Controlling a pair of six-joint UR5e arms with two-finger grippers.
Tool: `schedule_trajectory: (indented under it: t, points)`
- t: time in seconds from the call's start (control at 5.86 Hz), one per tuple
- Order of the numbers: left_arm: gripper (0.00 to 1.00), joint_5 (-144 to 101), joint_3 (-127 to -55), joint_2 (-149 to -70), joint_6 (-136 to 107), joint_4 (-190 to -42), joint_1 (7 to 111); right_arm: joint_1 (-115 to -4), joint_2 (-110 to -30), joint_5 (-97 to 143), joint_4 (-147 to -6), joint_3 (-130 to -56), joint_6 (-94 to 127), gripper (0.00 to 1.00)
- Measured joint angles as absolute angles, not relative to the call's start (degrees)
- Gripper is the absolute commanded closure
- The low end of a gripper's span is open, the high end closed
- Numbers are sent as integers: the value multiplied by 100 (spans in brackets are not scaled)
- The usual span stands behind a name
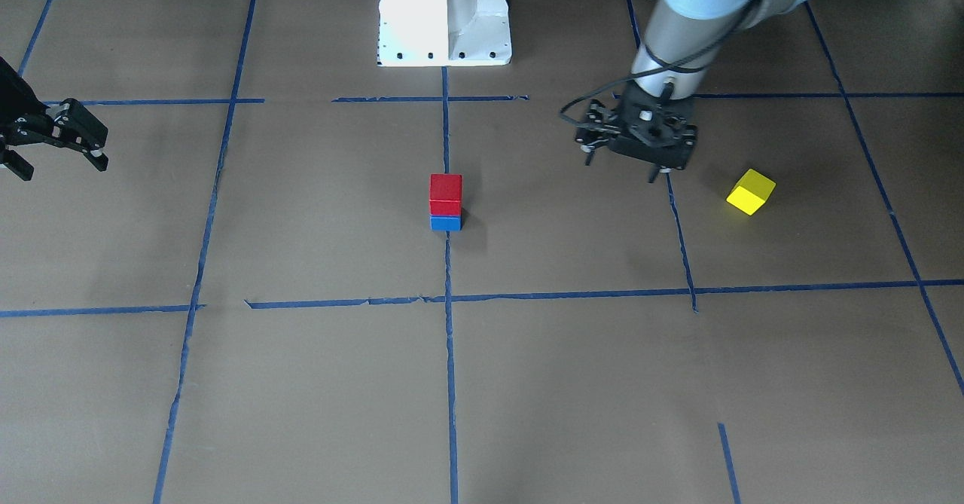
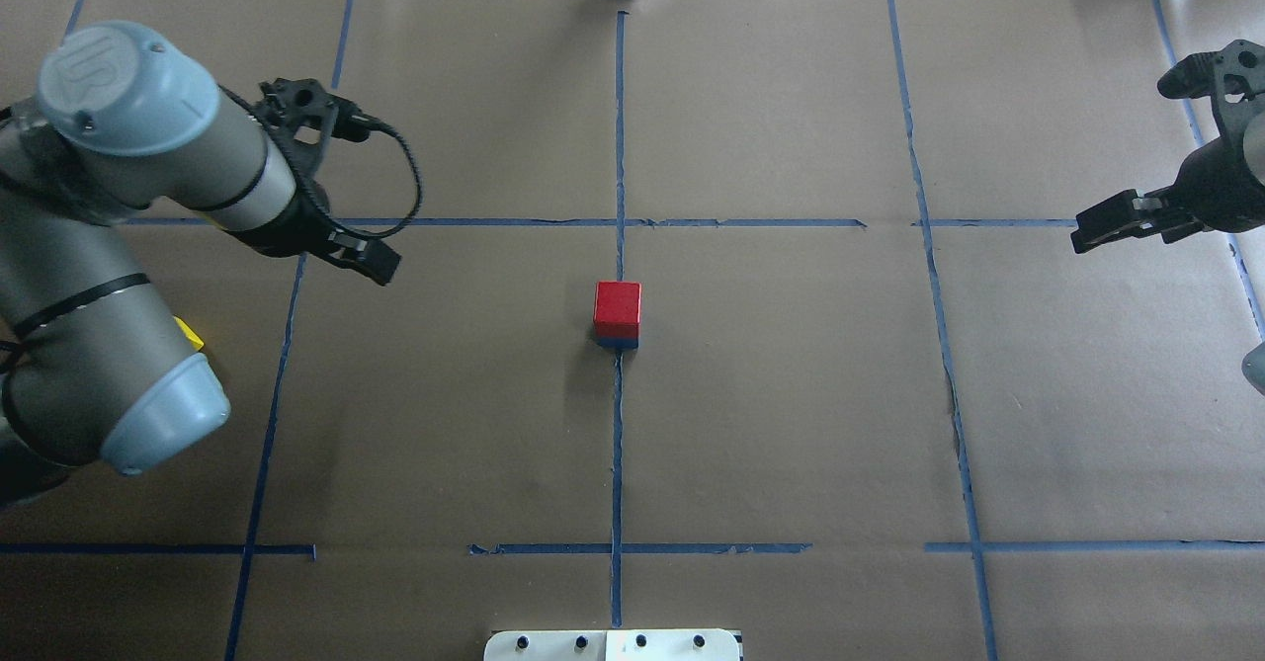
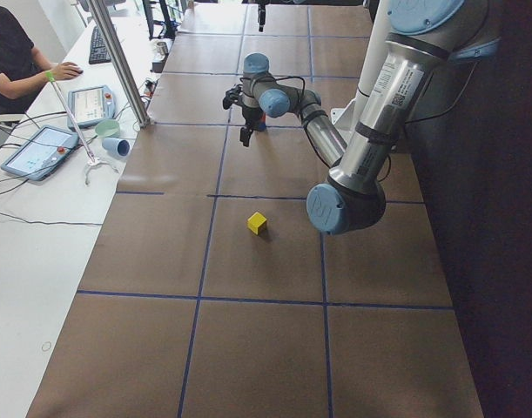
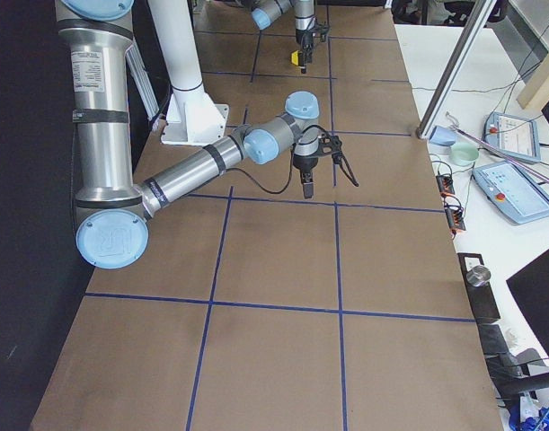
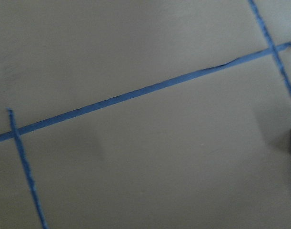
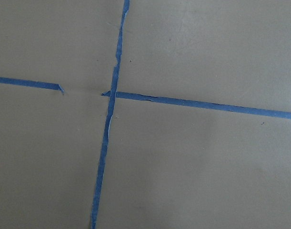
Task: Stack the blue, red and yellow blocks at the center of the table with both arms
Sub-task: 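Withdraw the left gripper toward the yellow cube, then lower the left gripper onto the yellow cube and close it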
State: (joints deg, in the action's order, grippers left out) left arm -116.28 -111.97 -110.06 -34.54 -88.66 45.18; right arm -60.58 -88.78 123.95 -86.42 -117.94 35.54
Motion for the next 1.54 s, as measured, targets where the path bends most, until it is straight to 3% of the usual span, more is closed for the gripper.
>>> schedule_trajectory:
  t: [0.51, 1.02, 1.54]
  points:
    - [0, -11985, -10805, -9481, -1426, -9918, 5449, -6235, -9087, 12582, -8654, -11787, 3107, 0]
    - [0, -12179, -9498, -9379, -1265, -11324, 5630, -6242, -9110, 12589, -8649, -11779, 3103, 0]
    - [0, -13263, -9258, -9425, -1480, -11733, 5613, -6232, -9085, 12571, -8640, -11776, 3144, 0]
